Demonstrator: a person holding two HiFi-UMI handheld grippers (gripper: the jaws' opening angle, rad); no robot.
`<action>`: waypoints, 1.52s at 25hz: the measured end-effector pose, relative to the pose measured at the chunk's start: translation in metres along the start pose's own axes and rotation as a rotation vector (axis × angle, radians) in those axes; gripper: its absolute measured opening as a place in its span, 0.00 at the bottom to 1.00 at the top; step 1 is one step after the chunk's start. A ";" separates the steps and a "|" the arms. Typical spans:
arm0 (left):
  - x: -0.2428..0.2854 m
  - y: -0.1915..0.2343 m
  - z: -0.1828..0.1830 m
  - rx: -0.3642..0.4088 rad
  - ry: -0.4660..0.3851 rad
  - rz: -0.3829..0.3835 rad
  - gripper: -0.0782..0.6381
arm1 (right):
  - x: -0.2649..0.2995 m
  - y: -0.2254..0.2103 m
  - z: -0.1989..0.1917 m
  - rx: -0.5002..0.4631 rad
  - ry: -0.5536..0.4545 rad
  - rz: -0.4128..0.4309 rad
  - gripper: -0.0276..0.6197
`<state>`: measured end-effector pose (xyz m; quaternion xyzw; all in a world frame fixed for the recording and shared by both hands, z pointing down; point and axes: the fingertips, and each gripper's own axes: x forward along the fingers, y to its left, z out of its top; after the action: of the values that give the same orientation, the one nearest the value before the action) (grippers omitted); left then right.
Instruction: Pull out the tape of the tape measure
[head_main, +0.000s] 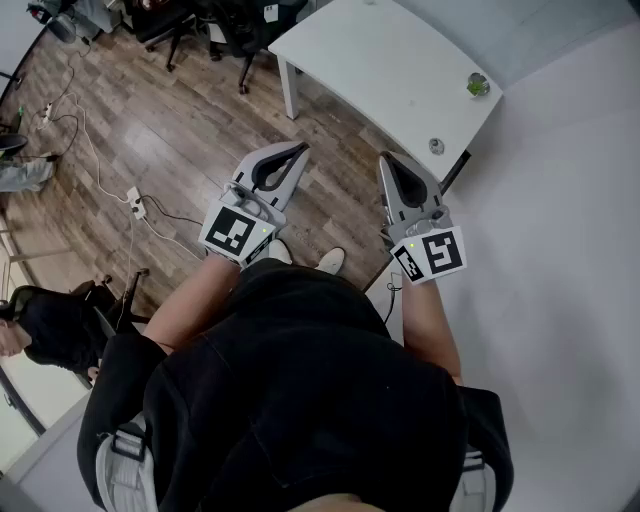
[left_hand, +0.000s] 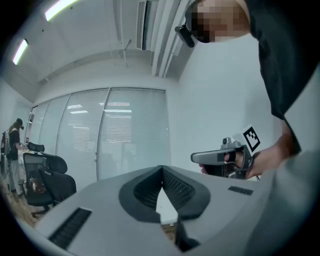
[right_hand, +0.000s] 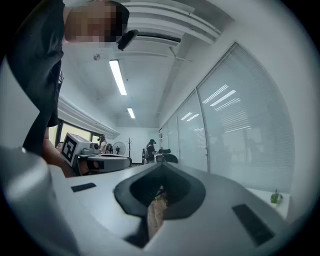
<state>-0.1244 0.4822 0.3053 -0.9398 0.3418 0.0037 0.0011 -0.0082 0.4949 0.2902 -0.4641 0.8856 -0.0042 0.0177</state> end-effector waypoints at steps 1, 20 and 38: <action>0.000 0.002 -0.001 -0.006 -0.001 0.009 0.12 | -0.001 -0.001 0.000 0.005 -0.001 -0.003 0.05; 0.002 0.006 -0.011 0.037 0.002 0.030 0.12 | -0.005 -0.004 -0.005 0.050 -0.040 0.046 0.05; -0.018 0.005 -0.027 0.024 0.053 0.037 0.17 | -0.010 0.008 -0.027 0.049 0.018 0.010 0.14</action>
<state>-0.1411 0.4896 0.3320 -0.9331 0.3588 -0.0252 0.0034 -0.0099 0.5071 0.3174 -0.4590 0.8877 -0.0302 0.0211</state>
